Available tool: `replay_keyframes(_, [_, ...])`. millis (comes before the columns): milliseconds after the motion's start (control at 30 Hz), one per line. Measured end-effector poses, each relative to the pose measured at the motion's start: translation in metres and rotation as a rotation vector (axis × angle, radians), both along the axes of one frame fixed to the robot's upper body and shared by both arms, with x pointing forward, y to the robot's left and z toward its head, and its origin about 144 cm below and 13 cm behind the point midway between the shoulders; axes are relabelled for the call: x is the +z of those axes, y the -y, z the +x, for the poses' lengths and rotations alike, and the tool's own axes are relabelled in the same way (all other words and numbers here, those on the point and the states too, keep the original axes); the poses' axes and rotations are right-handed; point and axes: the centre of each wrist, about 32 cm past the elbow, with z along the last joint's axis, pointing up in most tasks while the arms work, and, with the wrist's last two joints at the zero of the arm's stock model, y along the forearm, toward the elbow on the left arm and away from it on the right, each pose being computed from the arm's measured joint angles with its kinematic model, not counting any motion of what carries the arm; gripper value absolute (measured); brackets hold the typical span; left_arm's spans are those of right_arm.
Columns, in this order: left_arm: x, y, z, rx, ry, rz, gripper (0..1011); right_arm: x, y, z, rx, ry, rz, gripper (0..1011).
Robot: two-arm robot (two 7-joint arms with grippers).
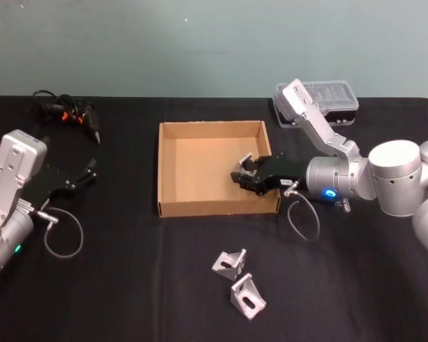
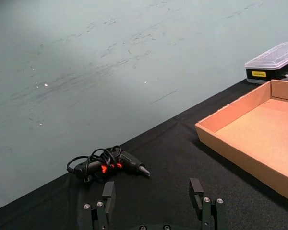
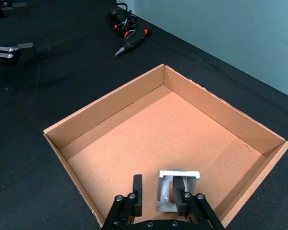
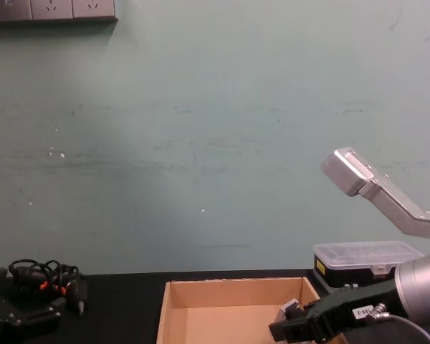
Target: Use one hand to pick up the angle iron from the table and place it into the box.
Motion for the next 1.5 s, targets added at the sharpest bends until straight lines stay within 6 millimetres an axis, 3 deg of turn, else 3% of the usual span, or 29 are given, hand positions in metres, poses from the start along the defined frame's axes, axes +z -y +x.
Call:
replay_keyframes(267, [0.0,0.0,0.0,0.0,0.0,0.0,1011,0.001,0.002,-0.001,0.005,0.001,-0.002,645])
replay_keyframes(600, [0.0,0.0,0.0,0.0,0.0,0.0,1011,0.004,0.005,-0.001,0.014,-0.021,0.001,937])
replay_keyframes(700, [0.0,0.0,0.0,0.0,0.0,0.0,1011,0.008,0.005,0.002,0.03,-0.037,-0.006,982])
replay_keyframes(1500, [0.0,0.0,0.0,0.0,0.0,0.0,1011,0.041,0.004,0.017,0.16,-0.103,-0.092,1003])
